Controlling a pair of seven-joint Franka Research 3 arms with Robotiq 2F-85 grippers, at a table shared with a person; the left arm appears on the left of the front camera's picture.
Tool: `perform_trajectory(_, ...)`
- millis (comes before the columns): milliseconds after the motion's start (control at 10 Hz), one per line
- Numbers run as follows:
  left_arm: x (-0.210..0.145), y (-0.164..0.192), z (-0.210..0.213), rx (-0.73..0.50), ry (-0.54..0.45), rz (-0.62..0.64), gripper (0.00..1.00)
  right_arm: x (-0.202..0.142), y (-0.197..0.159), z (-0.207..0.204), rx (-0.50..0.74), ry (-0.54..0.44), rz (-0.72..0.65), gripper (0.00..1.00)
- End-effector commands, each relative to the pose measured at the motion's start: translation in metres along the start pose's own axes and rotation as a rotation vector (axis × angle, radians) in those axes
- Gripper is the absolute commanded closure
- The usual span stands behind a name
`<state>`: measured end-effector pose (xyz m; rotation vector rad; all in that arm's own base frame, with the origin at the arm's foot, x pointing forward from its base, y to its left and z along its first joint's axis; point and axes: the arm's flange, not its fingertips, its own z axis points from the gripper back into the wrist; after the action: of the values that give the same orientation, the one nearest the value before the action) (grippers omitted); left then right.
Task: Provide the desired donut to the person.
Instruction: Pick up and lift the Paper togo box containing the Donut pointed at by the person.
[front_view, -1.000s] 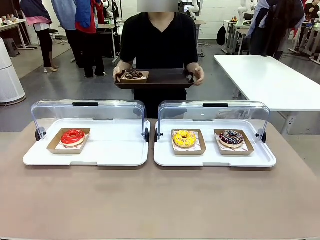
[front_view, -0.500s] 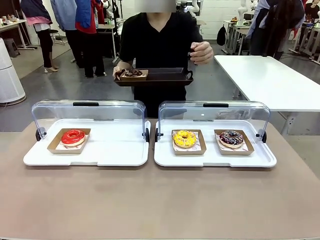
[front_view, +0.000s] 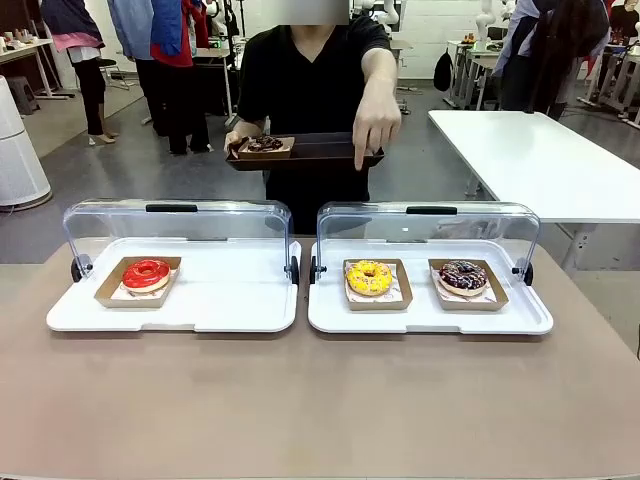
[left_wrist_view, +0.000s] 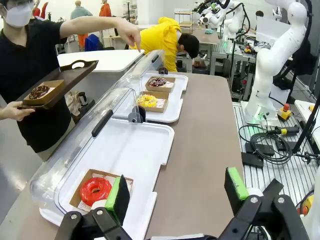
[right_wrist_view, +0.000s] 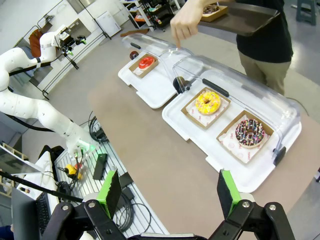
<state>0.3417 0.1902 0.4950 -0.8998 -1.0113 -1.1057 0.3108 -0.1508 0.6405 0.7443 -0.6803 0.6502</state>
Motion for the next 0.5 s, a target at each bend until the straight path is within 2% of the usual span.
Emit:
perform_trajectory(0, -0.0001, -0.0006, 0.0002, 0.0, -0.02, -0.009, 0.0, 0.0003, 0.0003, -0.0012, 0.013, -0.009, 0.006, 0.0)
perform_trajectory(400, -0.0001, -0.0006, 0.0002, 0.0, -0.02, -0.009, 0.0, 0.0003, 0.0003, -0.0012, 0.013, -0.009, 0.006, 0.0)
